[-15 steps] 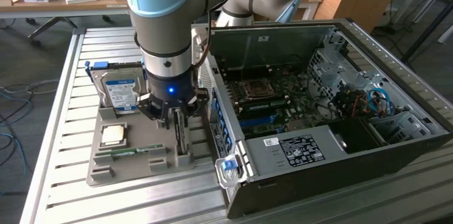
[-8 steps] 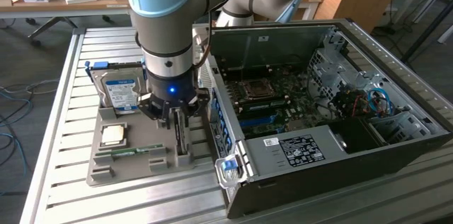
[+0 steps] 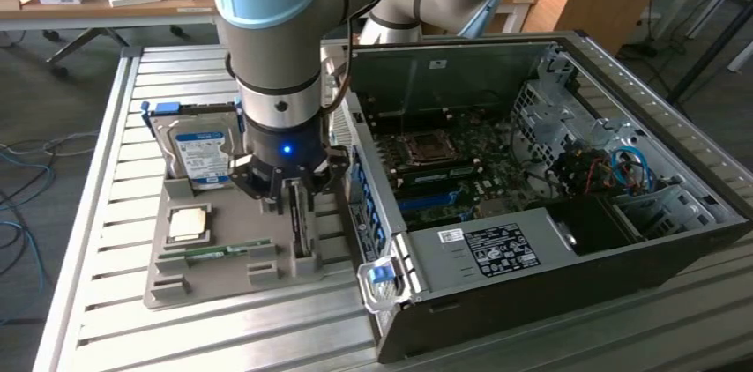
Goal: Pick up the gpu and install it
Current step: 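Pick up the gpu and move the gpu toward the slot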
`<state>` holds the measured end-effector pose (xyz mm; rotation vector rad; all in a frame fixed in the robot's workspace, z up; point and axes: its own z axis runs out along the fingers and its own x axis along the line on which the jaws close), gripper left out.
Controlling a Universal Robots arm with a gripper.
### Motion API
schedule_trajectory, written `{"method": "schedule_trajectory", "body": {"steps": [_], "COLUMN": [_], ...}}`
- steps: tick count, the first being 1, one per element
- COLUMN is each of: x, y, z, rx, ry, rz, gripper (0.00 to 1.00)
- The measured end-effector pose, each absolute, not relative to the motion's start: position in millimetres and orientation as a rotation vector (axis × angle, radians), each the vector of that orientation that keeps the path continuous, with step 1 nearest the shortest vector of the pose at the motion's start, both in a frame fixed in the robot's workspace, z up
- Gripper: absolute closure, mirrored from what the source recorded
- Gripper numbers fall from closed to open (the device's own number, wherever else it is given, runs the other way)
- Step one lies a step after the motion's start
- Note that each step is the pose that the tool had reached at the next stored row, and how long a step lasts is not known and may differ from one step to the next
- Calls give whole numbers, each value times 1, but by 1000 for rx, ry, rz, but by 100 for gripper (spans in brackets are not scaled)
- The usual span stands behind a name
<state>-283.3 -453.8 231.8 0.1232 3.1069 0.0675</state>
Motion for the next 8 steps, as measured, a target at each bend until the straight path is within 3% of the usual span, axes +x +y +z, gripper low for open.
{"method": "schedule_trajectory", "body": {"steps": [5,6,8], "x": [-283,-283,-283], "y": [-454,-454,-454], "z": [232,232,232], "rx": [123,123,123], "ry": [3107,3107,3107], "rz": [67,67,67], "gripper": [56,64,64]}}
